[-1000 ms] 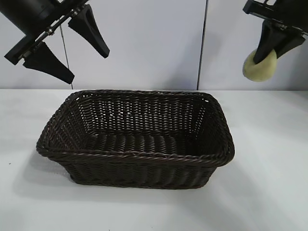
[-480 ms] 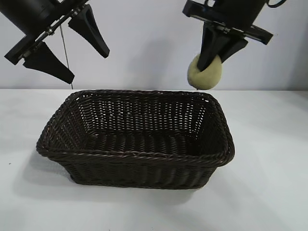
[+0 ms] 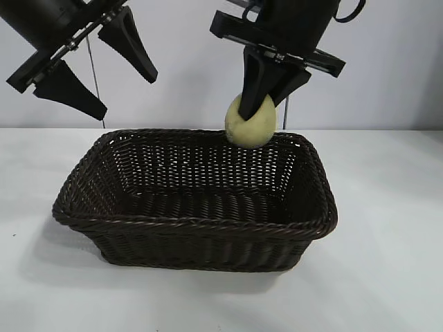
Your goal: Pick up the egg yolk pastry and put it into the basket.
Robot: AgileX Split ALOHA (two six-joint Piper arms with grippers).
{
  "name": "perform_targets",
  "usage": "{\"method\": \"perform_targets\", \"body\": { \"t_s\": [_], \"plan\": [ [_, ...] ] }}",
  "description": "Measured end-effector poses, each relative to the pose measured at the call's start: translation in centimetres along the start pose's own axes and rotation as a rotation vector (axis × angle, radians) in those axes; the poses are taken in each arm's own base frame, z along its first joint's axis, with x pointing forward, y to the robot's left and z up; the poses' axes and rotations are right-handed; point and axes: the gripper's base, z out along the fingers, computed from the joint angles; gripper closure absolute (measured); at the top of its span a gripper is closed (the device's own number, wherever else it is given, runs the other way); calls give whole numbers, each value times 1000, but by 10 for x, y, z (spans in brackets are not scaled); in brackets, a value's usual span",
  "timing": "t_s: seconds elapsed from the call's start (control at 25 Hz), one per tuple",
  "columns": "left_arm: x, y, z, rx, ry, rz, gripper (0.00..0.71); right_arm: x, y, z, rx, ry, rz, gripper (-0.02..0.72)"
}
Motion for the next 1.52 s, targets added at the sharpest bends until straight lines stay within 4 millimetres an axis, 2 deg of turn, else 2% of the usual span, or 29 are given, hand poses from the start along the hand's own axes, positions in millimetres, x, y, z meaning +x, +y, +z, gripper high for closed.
{"method": "perform_targets", "body": {
  "t_s": [0.16,0.4,0.52,0.64,0.72,0.8,0.96,1.16,1.52],
  "plan": [
    [0,0,0,0,-1,1,142,-1,-3,11,-7,24,11,597],
    [0,0,0,0,-2,1,142,-2,-4,15,-7,32,14,581],
    [0,0,0,0,-3,2,142,-2,-4,15,-7,32,14,486],
    [0,0,0,0,-3,2,142,-2,-4,15,-8,32,14,280],
    [0,0,0,0,-3,2,142,-2,-4,15,-8,32,14,171],
    [0,0,0,0,-3,2,142,-2,-4,14,-8,31,13,122],
    [0,0,0,0,-3,2,142,-1,-6,6,-11,10,20,98],
    [0,0,0,-1,-1,3,142,0,-29,-21,1,-54,78,93],
    [0,0,0,-1,-1,3,142,10,-103,-49,45,-116,251,92]
  ]
}}
